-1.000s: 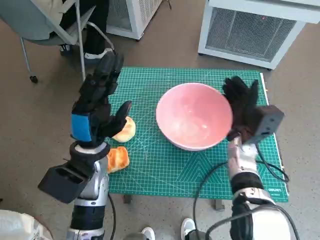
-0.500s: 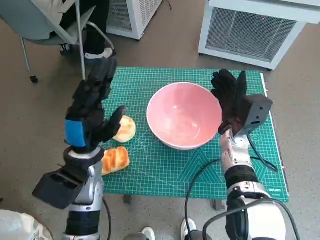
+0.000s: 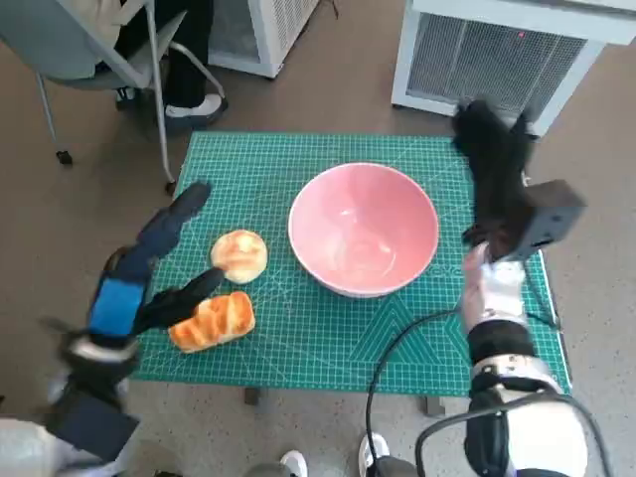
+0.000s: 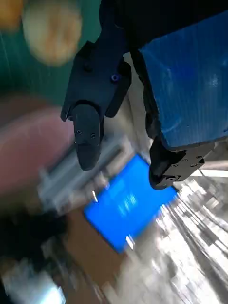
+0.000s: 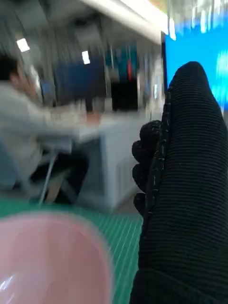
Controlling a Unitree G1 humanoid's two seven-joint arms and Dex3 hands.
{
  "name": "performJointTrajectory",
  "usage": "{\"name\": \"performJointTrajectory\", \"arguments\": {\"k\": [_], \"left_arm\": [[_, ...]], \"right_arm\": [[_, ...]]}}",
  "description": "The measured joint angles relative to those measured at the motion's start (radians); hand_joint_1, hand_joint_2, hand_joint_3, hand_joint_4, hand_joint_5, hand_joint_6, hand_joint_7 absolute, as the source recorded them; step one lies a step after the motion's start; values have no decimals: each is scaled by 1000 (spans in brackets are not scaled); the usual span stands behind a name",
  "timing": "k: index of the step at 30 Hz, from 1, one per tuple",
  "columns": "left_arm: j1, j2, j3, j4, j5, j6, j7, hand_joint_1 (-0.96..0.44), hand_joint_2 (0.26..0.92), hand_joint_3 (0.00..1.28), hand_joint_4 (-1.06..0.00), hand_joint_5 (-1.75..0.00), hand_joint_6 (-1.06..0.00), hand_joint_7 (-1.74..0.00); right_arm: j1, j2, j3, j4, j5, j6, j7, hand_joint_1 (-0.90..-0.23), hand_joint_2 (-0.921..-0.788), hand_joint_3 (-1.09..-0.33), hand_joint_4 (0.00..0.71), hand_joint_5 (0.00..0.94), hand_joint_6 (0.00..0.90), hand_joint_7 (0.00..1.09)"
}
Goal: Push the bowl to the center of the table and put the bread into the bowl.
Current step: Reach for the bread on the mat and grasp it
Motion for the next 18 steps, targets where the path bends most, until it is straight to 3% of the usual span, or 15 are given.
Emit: {"name": "performJointTrajectory", "arguments": {"k": [5,8,12,18], "left_arm": [[69,85,36,-118,44,123,-75,-605,921,209,-291,-2,-398,-6],[105,140,45,-178,78,193,-130,-603,921,200,-285,-1,-394,-2],[138,190,42,-232,127,263,-190,-601,921,199,-278,0,-384,0],[156,241,12,-269,194,341,-258,-603,921,197,-279,-3,-369,0]], "right_arm": [[10,-6,26,-102,8,-151,81,-583,-921,-854,247,7,178,250],[29,-2,45,-191,38,-225,149,-582,-921,-822,262,12,188,260],[57,9,65,-283,93,-275,226,-585,-921,-784,279,15,202,274],[114,17,103,-406,170,-283,311,-610,-921,-727,290,14,207,287]]}}
